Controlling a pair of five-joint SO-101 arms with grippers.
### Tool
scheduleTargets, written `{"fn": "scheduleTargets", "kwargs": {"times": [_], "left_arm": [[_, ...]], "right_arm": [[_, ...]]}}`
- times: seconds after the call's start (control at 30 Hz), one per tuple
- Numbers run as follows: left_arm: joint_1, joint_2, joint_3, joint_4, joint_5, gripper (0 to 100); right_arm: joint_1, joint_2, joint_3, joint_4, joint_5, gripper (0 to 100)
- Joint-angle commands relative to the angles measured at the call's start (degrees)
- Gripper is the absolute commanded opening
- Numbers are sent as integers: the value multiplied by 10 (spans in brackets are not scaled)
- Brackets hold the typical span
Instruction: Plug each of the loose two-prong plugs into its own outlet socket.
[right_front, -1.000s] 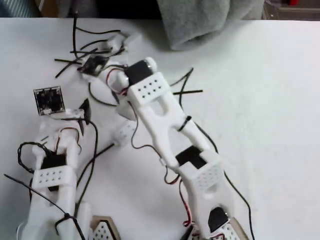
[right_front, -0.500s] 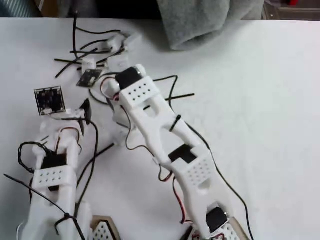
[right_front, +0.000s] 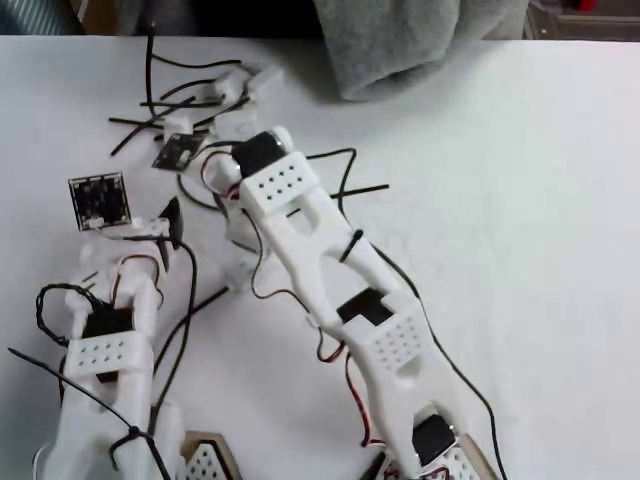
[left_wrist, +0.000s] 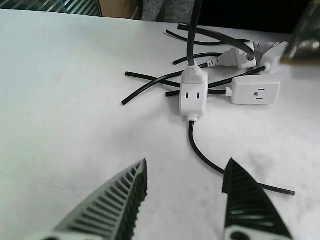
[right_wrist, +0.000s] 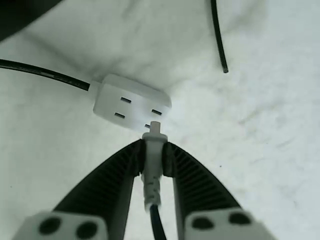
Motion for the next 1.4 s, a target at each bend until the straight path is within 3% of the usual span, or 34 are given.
{"fn": "scheduleTargets", "kwargs": {"times": [0.0, 1.37], "left_arm": [[6, -15, -2, -11, 3, 253], [7, -15, -2, -11, 3, 253]], "right_arm": [[-7, 11, -24, -4, 0, 19], [14, 53, -25, -20, -18, 19]]}}
